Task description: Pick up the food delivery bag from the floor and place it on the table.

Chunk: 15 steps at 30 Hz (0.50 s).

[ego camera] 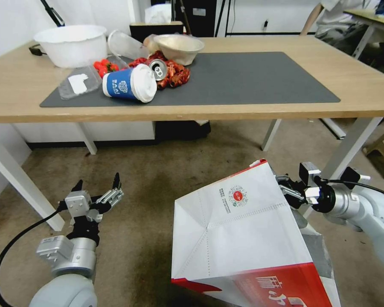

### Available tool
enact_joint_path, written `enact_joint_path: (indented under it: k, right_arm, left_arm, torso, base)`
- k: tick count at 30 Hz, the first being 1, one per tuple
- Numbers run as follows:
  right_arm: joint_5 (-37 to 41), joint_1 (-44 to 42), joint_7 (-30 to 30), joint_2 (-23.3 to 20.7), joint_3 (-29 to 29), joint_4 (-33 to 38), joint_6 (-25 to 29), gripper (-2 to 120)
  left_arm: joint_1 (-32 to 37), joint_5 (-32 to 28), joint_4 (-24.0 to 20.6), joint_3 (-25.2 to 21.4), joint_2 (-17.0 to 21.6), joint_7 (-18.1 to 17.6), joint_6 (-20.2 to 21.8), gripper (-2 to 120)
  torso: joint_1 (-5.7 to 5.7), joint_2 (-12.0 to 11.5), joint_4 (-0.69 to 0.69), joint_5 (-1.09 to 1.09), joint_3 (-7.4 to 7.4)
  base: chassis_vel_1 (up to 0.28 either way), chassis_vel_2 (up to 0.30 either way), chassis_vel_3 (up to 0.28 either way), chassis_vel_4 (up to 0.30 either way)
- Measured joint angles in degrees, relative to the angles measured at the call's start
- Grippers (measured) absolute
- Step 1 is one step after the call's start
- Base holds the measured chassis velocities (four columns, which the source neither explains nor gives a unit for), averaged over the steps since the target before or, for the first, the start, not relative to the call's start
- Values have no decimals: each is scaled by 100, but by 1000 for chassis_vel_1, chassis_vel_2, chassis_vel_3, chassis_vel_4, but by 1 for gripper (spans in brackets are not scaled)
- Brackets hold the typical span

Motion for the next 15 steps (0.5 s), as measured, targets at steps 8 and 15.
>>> enact_joint_path:
  k: [8, 15]
  right_arm:
    - [0, 0, 1, -1, 1, 23, -5, 0]
    - [2, 13, 2, -16, 2, 36, -10, 0]
  left_arm:
    - [-9, -5, -4, -7, 2, -5, 0, 100]
    - [-23, -9, -5, -18, 6, -9, 1, 100]
  torso:
    - [46, 174, 0, 0, 131]
    - [92, 339, 0, 0, 249]
  base:
    - [0, 0, 0, 0]
    - [0, 0, 0, 0]
